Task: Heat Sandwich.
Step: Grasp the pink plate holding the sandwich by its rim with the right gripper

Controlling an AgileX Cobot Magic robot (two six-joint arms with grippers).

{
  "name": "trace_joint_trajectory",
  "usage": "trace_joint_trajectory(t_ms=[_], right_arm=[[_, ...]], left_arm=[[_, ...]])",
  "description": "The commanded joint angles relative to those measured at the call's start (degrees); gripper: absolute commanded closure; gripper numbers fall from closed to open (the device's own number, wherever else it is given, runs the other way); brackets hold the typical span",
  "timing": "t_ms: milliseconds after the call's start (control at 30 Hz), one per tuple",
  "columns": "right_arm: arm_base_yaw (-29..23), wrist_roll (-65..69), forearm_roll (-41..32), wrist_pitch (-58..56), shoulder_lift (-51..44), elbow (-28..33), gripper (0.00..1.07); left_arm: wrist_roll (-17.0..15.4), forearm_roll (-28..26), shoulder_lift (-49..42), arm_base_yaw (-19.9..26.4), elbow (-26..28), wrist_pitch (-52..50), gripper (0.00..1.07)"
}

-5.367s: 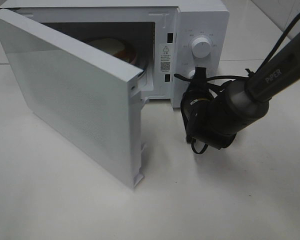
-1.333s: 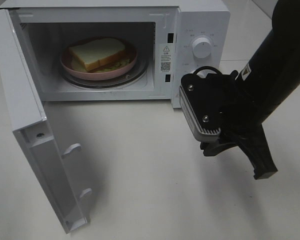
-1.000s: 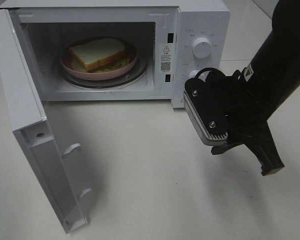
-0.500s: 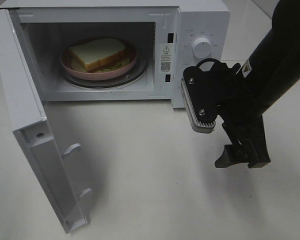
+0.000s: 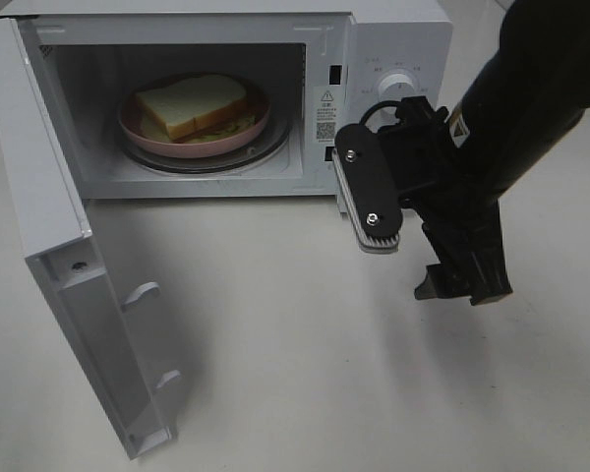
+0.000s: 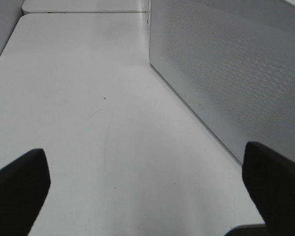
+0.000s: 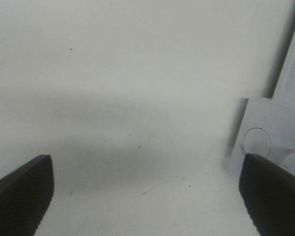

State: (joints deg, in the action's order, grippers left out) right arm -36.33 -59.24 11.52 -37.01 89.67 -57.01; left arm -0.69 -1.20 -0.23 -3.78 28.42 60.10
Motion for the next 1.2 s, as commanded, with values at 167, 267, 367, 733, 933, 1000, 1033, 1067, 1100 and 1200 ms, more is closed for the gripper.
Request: trace_joint_trajectory(t_ms=[167, 267, 367, 733, 933, 1000, 1033, 1067, 1100, 1200], right_arm=[[-1.2, 1.49, 2.92, 1.15, 4.58, -6.3, 0.13], [-2.58, 1.49, 4.01, 3.09, 7.16, -9.17, 0.14], [-3.21, 1.49, 4.35, 4.18, 8.71, -10.83, 0.14], [-3.55, 1.26, 4.13, 9.63, 15.13, -18.56, 0.15], [-4.47, 1.26, 4.41, 13.41, 18.79, -21.83, 0.15], [-4.47, 1.09, 4.41, 14.38, 20.0, -23.09, 0.16], [-4.47, 1.09, 4.41, 14.67, 20.74, -23.78, 0.16], [-4.47, 1.09, 4.41, 14.84, 21.94, -24.98, 0.16], [-4.47, 1.09, 4.41, 14.84, 21.94, -24.98, 0.16], [-4.47, 1.09, 4.41, 15.24, 24.35, -27.33, 0.17]], left_arm=[[-0.06, -0.17, -0.97, 0.17, -0.17, -0.74, 0.06], [-0.06, -0.17, -0.97, 0.17, -0.17, -0.74, 0.06], [-0.06, -0.17, -0.97, 0.17, -0.17, -0.74, 0.06], [-0.06, -0.17, -0.97, 0.17, -0.17, -0.74, 0.06], [-0.06, -0.17, -0.97, 0.17, -0.17, -0.74, 0.06], [-0.06, -0.17, -0.97, 0.17, -0.17, -0.74, 0.06], [-0.06, -0.17, -0.97, 0.17, -0.17, -0.74, 0.06], [-0.06, -0.17, -0.97, 0.17, -0.17, -0.74, 0.06], [-0.06, -0.17, -0.97, 0.17, -0.17, -0.74, 0.06], [-0.06, -0.17, -0.97, 0.17, -0.17, -0.74, 0.06]])
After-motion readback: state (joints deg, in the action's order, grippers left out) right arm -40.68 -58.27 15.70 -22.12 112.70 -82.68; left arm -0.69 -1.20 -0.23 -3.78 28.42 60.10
